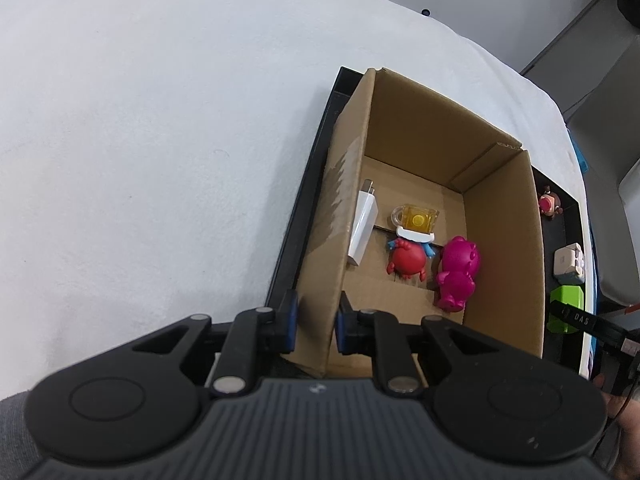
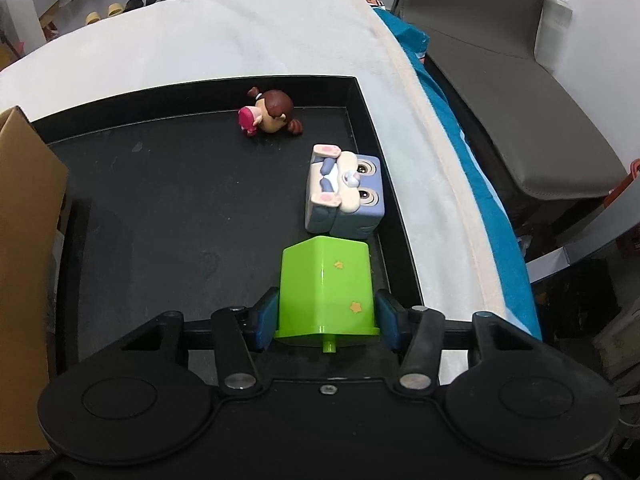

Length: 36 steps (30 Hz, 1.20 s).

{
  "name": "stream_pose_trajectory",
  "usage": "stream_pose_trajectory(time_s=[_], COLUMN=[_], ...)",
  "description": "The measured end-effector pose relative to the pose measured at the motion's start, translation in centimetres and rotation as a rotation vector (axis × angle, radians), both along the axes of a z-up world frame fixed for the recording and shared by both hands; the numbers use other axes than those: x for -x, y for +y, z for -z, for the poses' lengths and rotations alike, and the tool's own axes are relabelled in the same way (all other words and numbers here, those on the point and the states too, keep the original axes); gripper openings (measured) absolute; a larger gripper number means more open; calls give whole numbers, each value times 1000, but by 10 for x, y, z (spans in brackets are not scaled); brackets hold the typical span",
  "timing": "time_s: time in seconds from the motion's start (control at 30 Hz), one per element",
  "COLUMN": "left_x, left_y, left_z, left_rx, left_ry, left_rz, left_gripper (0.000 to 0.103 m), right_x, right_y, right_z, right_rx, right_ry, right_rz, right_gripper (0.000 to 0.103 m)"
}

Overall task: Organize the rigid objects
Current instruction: 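Close the right gripper on the green cube box and lift it, then carry the green box over the cardboard box and open the right gripper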

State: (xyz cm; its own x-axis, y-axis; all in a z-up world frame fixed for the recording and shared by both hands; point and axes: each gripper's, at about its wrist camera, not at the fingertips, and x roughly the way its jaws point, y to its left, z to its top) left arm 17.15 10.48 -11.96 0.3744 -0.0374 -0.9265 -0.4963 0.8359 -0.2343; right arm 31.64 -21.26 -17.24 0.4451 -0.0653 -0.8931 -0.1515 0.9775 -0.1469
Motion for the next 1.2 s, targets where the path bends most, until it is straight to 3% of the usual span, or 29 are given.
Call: stream_pose_trajectory(time_s=[0.33,0.43,0.87,1.2], left_x=[2,2,10,21], left_y=[-1,-1,1,-5], left_z=[1,1,0,1], left_rx=[6,8,38,70], left_ry=[-5,-7,-18,-24], left_rz=[-2,-6,-49,-119], left_gripper=[17,17,18,18], right_x=[9,9,32,43], right_y=[8,5,7,32], right_z=[2,-1,-52,-92], right_rx=[-45,-104,-287,-369], right_ry=[68,85,5,-77], right_rz=[-45,-34,-34,-120], right_gripper=[51,50,50,50])
